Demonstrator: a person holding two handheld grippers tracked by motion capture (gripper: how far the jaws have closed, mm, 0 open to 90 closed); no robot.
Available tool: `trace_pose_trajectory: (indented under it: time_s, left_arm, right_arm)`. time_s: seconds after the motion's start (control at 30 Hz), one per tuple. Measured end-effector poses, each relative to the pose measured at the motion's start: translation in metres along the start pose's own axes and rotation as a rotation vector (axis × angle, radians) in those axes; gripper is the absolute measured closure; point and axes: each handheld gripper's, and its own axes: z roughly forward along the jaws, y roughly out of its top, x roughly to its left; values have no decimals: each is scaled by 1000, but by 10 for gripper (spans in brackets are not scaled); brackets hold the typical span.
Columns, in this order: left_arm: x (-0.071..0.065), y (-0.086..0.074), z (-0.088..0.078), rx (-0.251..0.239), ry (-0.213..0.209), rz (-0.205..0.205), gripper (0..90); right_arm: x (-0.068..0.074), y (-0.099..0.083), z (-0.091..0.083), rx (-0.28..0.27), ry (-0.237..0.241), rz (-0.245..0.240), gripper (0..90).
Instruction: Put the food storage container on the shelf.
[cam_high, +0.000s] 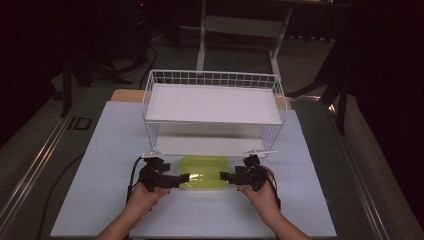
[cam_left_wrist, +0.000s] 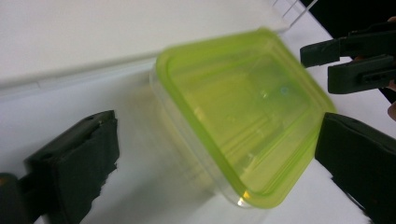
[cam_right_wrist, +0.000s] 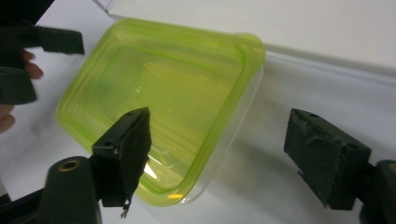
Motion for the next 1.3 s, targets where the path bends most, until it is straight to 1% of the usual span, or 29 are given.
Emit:
trace_pose_trajectory:
  time_s: [0.03,0.07,0.1,0.17,0.2,0.23,0.27,0.3,0.37,0.43,0.47,0.5,0.53,0.6,0.63,0.67,0.73,0.77,0.87,0.9,0.97,1.03,1.3]
  left_arm:
    - [0,0,0,0,0,0,154]
    - [2,-2,2,11,-7,-23,155]
    - [2,-2,2,11,-7,-23,166]
    - [3,-4,4,17,-1,-48,284]
    - [3,-4,4,17,-1,-48,319]
    - [4,-4,5,16,3,-54,319]
    - [4,-4,5,18,5,-53,350]
    - [4,-3,5,24,17,-55,425]
    - [5,-3,7,36,8,-64,485]
    - [5,-3,6,36,10,-69,555]
    - [3,-3,6,28,24,-61,585]
    - [2,-2,5,24,28,-60,629]
    - [2,-2,5,24,28,-60,639]
    - [-1,-2,4,22,52,-58,652]
    - [-1,-2,4,22,52,-58,655]
    - [-3,-2,3,26,64,-42,658]
    - [-4,-2,3,28,66,-39,661]
    - [-5,-2,3,28,70,-30,663]
    - [-7,-2,1,32,77,-31,672]
    - [-8,-2,1,34,81,-23,673]
    - [-9,-3,0,34,81,-22,681]
    - [-11,-5,-1,26,82,-13,684]
    - [-15,-8,-5,24,80,-17,714]
  right_arm:
    - [0,0,0,0,0,0,252]
    - [-1,-2,1,11,6,20,316]
    - [-2,-2,2,15,5,23,346]
    - [-3,-3,2,21,3,30,392]
    - [-3,-3,2,21,3,30,392]
    - [-3,-3,2,24,1,32,438]
    - [-3,-4,2,30,2,32,451]
    - [-3,-4,3,39,9,23,506]
    - [-3,-4,3,40,-4,20,545]
    - [-3,-4,3,43,8,28,590]
    - [-2,-4,3,42,12,23,636]
    - [0,-4,3,43,16,16,657]
    - [2,-5,3,40,5,11,659]
    - [3,-4,2,45,-1,16,668]
    - [3,-4,2,45,-1,16,668]
    - [3,-5,2,47,3,31,678]
    - [4,-5,2,48,1,33,681]
    - [4,-6,1,47,-2,30,686]
    - [6,-7,1,42,-6,29,690]
    - [6,-7,0,39,-7,26,693]
    - [7,-8,-1,37,-7,24,699]
    - [8,-9,-1,34,-11,22,703]
    - [12,-14,-4,20,-12,14,726]
